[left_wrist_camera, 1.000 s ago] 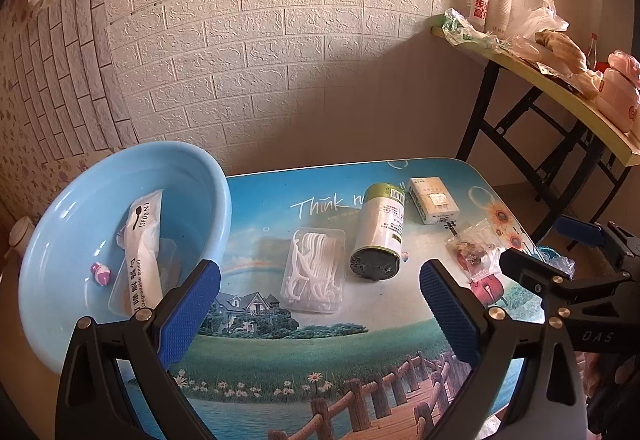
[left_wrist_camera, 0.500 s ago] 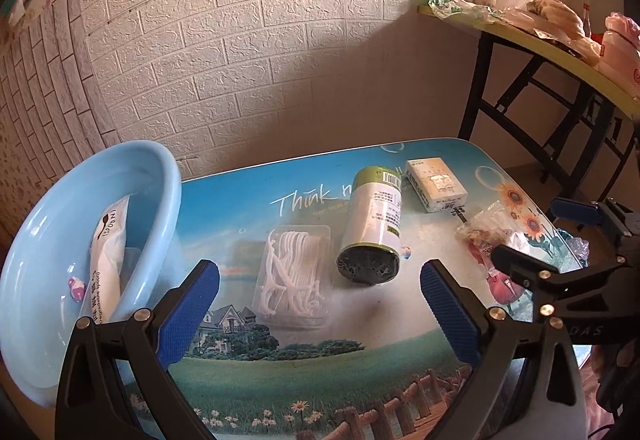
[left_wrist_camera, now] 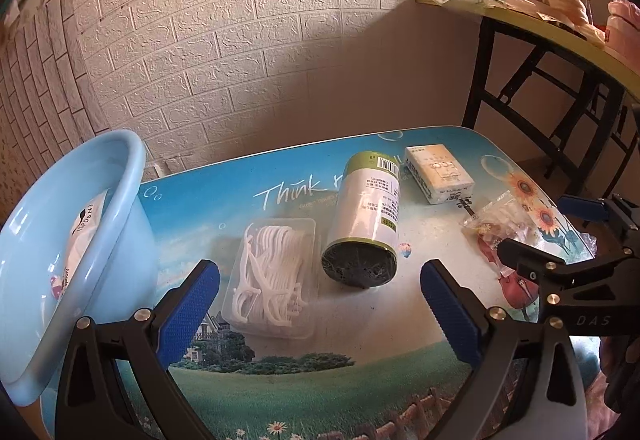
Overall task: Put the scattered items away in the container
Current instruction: 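Reach the left tool to the floss-pick box while the right tool approaches the snack bag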
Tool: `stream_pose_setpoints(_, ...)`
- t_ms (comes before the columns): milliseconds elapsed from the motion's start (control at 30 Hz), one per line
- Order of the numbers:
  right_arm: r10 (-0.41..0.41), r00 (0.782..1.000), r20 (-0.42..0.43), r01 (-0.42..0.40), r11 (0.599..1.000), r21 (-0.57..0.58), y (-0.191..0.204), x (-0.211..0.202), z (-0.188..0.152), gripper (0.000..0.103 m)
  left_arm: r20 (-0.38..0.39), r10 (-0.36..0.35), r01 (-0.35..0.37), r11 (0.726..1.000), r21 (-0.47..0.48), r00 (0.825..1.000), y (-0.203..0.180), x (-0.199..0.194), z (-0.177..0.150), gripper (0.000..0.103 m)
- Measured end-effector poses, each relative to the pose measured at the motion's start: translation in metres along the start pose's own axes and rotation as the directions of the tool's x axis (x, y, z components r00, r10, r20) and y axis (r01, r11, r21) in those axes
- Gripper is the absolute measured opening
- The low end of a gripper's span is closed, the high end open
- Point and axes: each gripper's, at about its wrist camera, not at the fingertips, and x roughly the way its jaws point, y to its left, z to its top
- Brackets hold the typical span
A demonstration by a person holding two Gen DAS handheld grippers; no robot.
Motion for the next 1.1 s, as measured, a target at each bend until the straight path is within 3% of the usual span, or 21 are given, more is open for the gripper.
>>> stream_pose_setpoints(167,0.006,1.000,-0.005,-0.006,1.000,-0.014,0.002,0.003,-0.001,0.102,-0.001,0.025,-0.025,1.000,0.011,1.000,0.004,0.003,-0.007,0.101)
stream_pose_setpoints(367,0.012,1.000,-0.008,-0.013,1.000,-0.010,0.003,0.008,-0.001,0.102,-0.034,0.061,-0.064,0.995,-0.078,0.998,0.022,0.010,-0.009,0.101)
stream_pose_setpoints(500,0.020,1.000,-0.013,-0.020,1.000,-0.002,0.004,0.011,-0.001,0.102,-0.091,0.053,-0.060,0.995,-0.082,0.994,0.025,0.020,-0.009,0.099)
stream_pose_setpoints(800,0.028,0.999,-0.016,-0.028,1.000,0.000,0.007,0.009,-0.001,0.102,-0.154,0.013,-0.028,0.995,-0.098,0.988,0.036,0.033,-0.010,0.074)
stream_pose_setpoints(1033,0.027,0.999,-0.028,-0.027,1.000,-0.006,0.013,0.012,0.001,0.102,-0.171,-0.026,0.012,0.997,-0.081,0.985,0.038,0.038,-0.006,0.071)
stream_pose_setpoints(1100,0.028,0.999,-0.037,-0.028,1.000,-0.009,0.014,0.013,0.001,0.101,-0.160,-0.020,0.011,0.998,-0.054,0.987,0.035,0.036,-0.005,0.061)
